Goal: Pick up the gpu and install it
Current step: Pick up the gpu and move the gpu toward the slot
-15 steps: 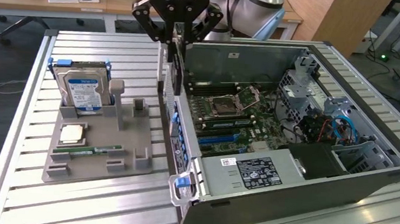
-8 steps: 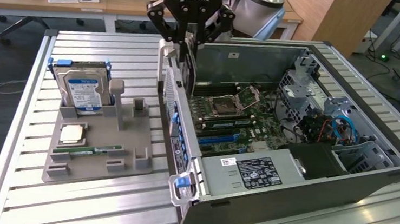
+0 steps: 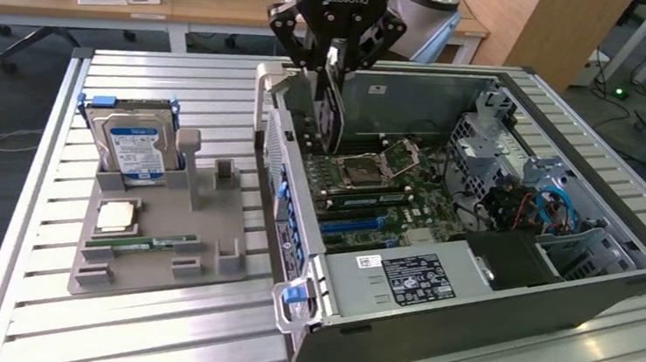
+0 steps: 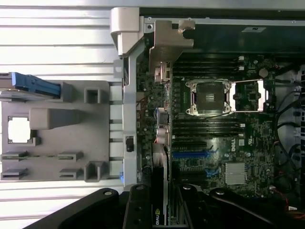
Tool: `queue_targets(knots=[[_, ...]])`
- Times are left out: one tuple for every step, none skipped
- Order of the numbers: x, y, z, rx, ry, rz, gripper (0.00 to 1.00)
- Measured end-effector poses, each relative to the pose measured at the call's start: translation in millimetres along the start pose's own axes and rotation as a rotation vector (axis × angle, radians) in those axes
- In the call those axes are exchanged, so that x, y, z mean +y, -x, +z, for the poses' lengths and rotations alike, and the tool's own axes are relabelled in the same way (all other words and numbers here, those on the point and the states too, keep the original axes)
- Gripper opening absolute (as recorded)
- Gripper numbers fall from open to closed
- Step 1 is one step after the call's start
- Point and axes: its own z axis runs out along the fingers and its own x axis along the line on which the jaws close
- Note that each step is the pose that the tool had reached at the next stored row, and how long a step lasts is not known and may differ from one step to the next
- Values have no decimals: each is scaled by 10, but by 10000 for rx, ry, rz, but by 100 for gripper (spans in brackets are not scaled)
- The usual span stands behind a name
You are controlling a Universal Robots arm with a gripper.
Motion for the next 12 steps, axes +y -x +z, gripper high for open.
queue_targets(knots=[[1,38,1,1,2,0,26],[2,76,3,0,4,0,26],[4,118,4,1,5,-1,26],[5,156,6,1,7,0,26],[7,196,8,1,9,0,26],[8,234,10,1,11,0,26],[10,281,12,0,13,-1,26],[11,323,14,0,13,0,26],[13,363,15,1,14,1,26],[14,403,17,1,15,1,26],[16,444,19,1,16,-1,26],[17,483,20,1,17,1,26]])
